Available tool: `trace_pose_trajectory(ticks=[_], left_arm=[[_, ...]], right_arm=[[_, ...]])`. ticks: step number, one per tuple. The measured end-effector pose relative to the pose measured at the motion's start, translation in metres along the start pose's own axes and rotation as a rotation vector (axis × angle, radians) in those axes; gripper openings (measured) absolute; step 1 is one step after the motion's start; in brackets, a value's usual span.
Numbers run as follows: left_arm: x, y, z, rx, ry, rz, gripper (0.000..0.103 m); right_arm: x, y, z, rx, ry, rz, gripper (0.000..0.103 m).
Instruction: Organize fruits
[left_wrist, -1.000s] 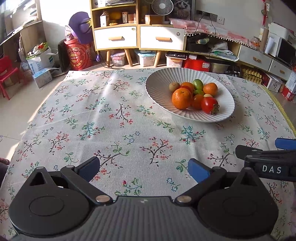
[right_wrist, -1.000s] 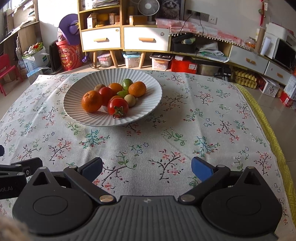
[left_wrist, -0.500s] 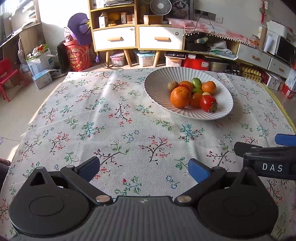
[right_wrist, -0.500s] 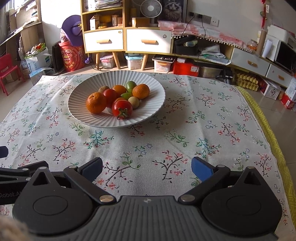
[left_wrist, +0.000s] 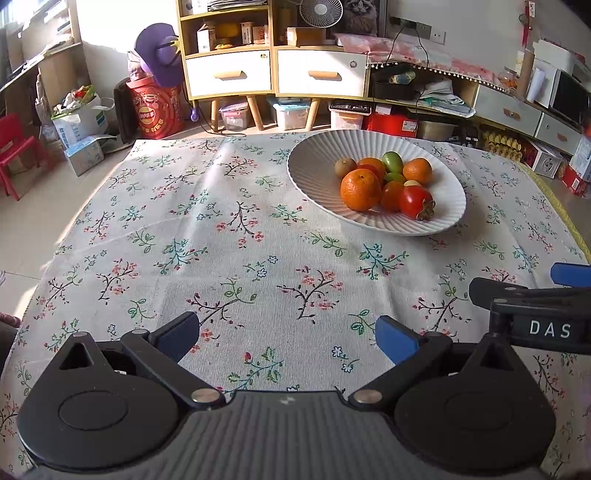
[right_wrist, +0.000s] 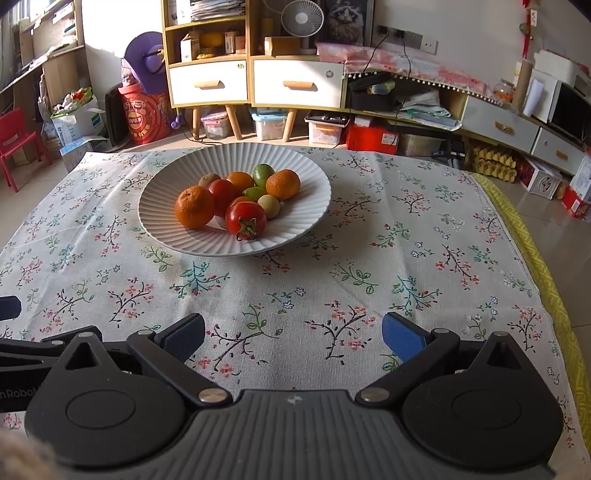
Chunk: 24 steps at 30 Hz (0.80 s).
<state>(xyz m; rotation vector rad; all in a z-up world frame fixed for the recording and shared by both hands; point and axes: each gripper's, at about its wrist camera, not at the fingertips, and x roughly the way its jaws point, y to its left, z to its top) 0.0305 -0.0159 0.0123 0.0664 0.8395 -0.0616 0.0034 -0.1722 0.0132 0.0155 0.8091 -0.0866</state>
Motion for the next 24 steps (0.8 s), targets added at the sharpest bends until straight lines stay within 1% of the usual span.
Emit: trace_pose_trajectory(ticks=[24], left_arm=[[-0.0009, -0.0023, 0.0008, 0.006, -0.005, 0.002, 0.099]], right_arm=[[-0.0013, 0.0032, 0.0003, -0.008, 0.002, 0.002, 0.102]])
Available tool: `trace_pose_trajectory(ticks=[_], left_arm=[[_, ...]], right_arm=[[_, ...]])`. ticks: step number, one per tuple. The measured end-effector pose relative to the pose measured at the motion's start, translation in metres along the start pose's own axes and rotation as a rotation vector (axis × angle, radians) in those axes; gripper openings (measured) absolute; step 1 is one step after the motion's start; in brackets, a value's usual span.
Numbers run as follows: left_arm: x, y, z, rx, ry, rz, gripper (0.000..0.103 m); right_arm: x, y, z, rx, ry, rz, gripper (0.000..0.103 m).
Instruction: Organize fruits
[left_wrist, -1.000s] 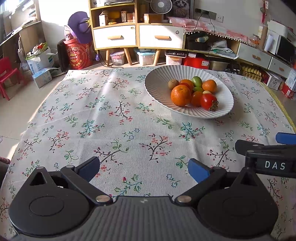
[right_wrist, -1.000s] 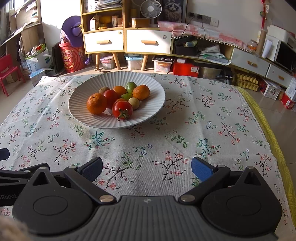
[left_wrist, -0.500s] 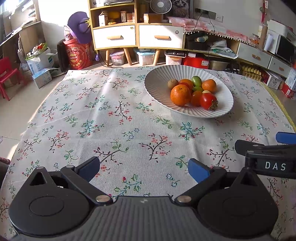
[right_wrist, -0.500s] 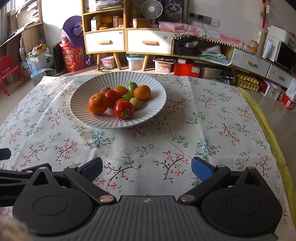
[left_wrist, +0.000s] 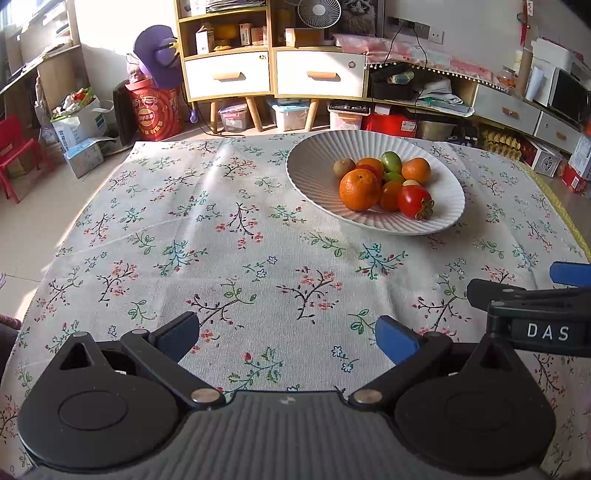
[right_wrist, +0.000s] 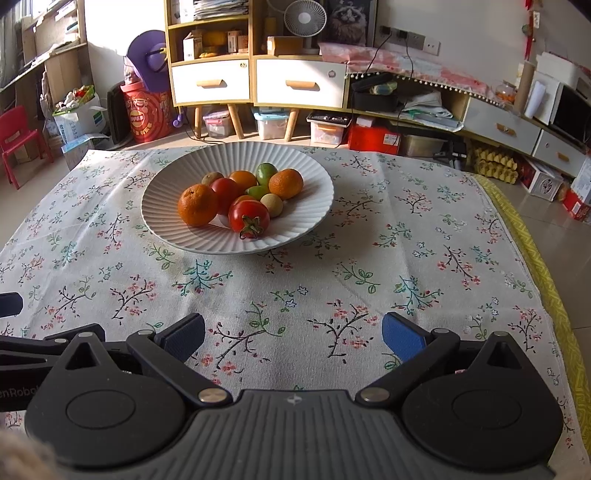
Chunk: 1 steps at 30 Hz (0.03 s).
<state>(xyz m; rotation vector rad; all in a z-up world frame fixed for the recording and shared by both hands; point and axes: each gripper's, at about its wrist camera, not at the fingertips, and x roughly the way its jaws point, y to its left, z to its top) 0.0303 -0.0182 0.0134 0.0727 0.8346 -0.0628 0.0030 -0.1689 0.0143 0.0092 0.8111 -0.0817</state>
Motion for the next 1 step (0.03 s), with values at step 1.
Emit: trace_pose_trajectory(ticks=[1], left_arm=[[-0.0002, -0.0003, 0.0, 0.002, -0.002, -0.002, 0.099]], right_arm=[[0.0, 0.0002, 0.0, 0.0, 0.0, 0.0, 0.102]])
